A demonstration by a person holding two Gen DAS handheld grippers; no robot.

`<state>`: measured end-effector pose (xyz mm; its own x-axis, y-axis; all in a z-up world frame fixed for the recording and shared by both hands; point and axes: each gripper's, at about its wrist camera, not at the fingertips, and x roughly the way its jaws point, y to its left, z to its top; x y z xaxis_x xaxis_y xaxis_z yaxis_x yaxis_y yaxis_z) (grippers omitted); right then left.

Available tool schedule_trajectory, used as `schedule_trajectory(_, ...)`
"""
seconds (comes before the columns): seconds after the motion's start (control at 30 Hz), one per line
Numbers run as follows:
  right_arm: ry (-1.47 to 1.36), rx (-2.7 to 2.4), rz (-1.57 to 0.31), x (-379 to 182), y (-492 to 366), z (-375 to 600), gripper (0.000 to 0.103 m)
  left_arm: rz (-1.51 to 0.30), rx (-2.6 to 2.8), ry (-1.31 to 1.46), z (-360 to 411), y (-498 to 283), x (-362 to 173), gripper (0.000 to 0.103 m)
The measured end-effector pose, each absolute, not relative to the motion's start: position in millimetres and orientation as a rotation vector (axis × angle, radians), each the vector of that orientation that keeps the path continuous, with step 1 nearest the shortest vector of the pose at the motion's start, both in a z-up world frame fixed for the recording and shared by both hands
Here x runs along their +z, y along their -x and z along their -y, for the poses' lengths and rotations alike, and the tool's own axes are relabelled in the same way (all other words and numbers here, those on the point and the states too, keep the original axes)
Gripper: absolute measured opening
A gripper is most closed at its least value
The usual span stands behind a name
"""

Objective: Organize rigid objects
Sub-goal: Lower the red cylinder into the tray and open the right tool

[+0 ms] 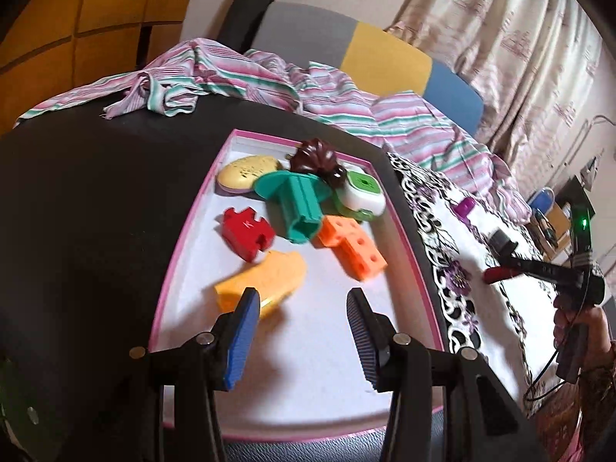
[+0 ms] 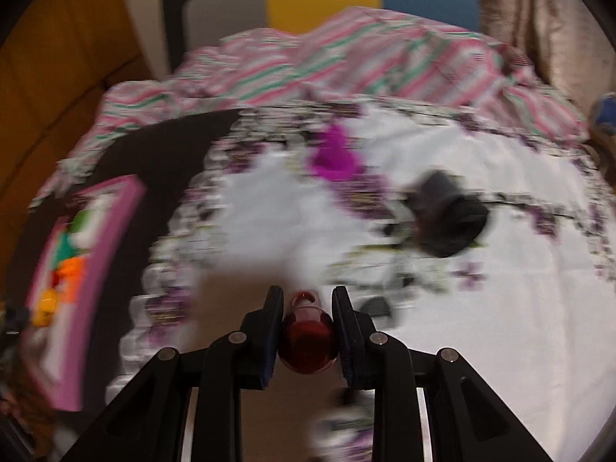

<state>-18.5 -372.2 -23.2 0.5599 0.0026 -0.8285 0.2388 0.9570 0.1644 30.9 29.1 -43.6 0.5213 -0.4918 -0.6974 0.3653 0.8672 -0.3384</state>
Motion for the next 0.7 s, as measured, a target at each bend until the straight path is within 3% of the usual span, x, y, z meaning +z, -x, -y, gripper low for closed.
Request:
schedule_trajectory(0.27, -0.227, 0.063, -0.939, -11, 11, 267, 0.026, -0.890, -0.537, 0.150, -33, -19, -43, 0.047)
schedule_trajectory(0.7, -0.297, 0.283, -0.908, 12, -12, 191, 0.026, -0.876, -0.526, 0.166, -44, -14, -40, 0.047)
